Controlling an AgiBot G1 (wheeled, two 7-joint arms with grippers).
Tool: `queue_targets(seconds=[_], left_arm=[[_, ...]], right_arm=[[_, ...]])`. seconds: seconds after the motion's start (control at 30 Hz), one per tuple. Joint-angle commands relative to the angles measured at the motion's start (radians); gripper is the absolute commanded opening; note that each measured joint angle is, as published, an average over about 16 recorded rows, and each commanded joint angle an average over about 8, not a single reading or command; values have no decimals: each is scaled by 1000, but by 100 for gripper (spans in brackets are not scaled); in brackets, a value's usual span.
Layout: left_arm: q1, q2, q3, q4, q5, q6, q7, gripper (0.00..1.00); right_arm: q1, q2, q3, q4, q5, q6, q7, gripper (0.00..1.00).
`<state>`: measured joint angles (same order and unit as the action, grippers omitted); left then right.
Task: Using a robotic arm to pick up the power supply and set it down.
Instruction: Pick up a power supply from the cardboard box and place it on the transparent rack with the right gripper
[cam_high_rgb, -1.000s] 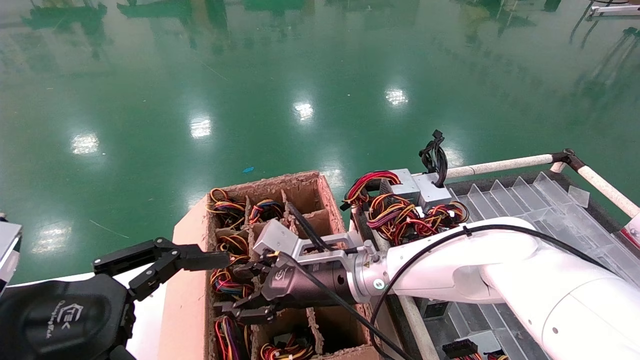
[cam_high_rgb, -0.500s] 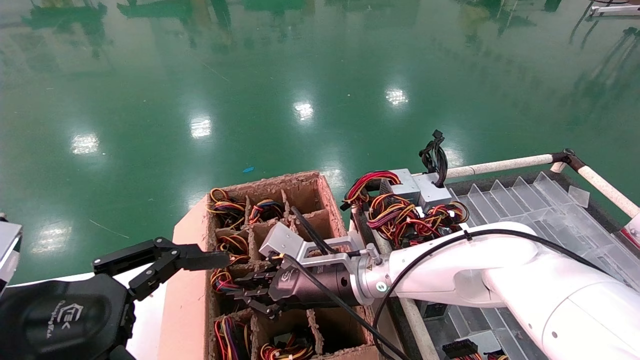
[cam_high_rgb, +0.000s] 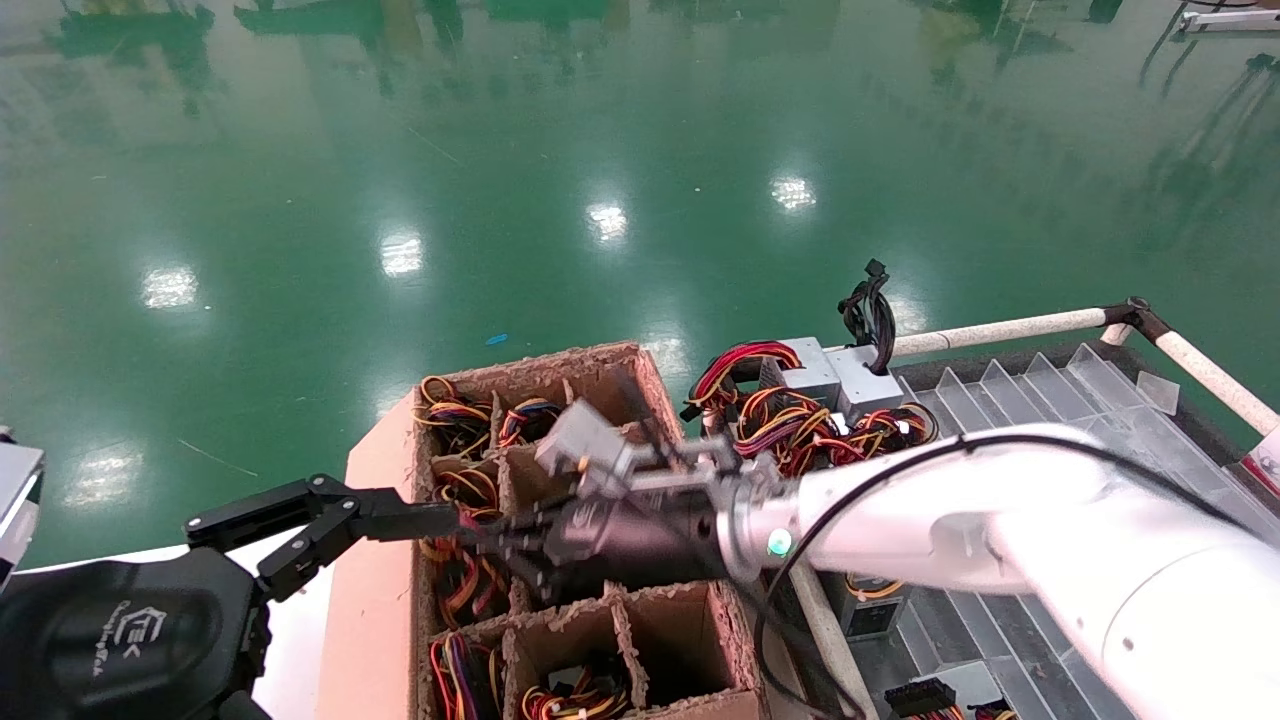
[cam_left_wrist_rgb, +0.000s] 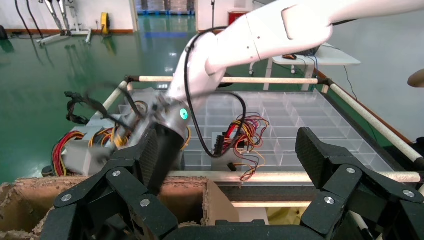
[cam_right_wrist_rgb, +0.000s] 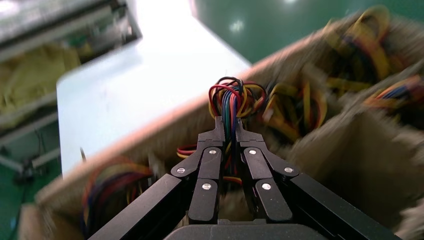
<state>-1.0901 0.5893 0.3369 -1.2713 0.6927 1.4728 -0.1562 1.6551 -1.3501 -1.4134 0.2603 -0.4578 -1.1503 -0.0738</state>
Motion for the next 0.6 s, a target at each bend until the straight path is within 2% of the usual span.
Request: queue_targets(seconds=[0.03, 0.4, 0.6], left_arm=[[0, 0, 0, 0, 0, 0, 0, 100], [0, 0, 0, 0, 0, 0, 0, 100], [0, 0, 0, 0, 0, 0, 0, 100]], right_arm=[[9, 2, 11, -17, 20, -18, 9, 0], [93, 55, 137, -164, 203, -202, 26, 0], [160, 99, 176, -215, 257, -255, 14, 0]])
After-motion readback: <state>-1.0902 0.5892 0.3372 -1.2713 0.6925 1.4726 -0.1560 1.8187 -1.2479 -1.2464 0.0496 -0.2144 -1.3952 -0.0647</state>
